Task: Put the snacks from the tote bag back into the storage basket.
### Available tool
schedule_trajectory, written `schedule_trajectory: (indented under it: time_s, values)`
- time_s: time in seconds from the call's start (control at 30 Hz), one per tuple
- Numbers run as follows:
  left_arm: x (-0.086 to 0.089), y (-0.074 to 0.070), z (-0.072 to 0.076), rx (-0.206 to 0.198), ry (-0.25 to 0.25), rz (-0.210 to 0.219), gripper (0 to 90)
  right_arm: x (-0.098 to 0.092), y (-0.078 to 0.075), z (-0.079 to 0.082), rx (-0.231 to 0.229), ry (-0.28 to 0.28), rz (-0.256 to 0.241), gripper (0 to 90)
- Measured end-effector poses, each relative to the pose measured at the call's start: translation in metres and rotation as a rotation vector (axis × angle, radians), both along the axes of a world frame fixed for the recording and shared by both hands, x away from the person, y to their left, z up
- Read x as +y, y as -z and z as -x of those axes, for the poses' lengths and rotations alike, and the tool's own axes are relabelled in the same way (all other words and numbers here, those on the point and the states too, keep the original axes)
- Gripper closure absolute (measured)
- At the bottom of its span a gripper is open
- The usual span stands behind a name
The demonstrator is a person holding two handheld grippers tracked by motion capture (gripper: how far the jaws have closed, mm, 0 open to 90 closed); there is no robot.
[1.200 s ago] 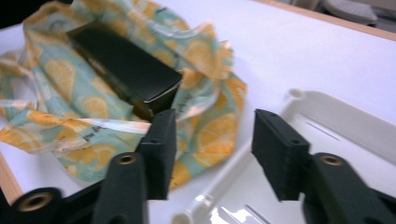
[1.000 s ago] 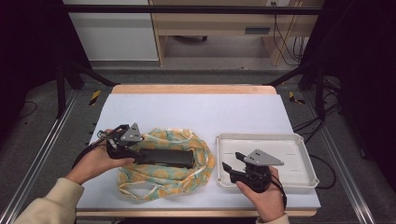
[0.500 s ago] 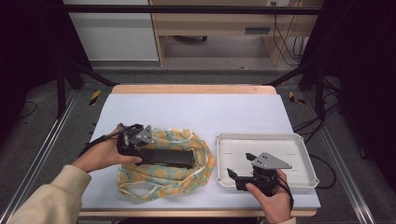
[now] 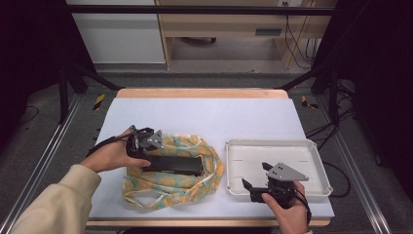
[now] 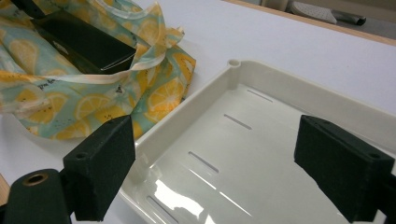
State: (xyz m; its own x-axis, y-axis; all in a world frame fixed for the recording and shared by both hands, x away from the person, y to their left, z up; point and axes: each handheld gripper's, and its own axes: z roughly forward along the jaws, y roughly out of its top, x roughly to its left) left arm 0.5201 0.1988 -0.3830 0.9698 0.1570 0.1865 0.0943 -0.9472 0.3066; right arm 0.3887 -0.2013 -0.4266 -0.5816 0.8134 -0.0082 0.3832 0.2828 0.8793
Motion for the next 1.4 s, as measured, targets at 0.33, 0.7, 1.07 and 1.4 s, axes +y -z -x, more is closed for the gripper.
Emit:
schedule_trajectory:
  time_s: [0.33, 0.7, 1.07, 1.4]
  values:
    - [-0.001, 0.004, 0.003, 0.023, 0.048, -0.042, 34.3, -0.002, 0.003, 0.000, 0.011, 0.005, 0.004, 13.0]
    - [-0.005, 0.011, 0.003, 0.036, 0.081, -0.082, 36.0, -0.002, 0.003, -0.001, 0.018, 0.003, 0.003, 12.9]
    - [-0.003, 0.026, -0.004, 0.058, 0.096, -0.129, 37.3, -0.001, 0.005, -0.002, 0.026, -0.005, 0.012, 12.7]
    - [-0.006, 0.036, -0.008, 0.083, 0.105, -0.135, 36.8, 0.000, 0.007, -0.002, 0.031, -0.006, 0.016, 12.7]
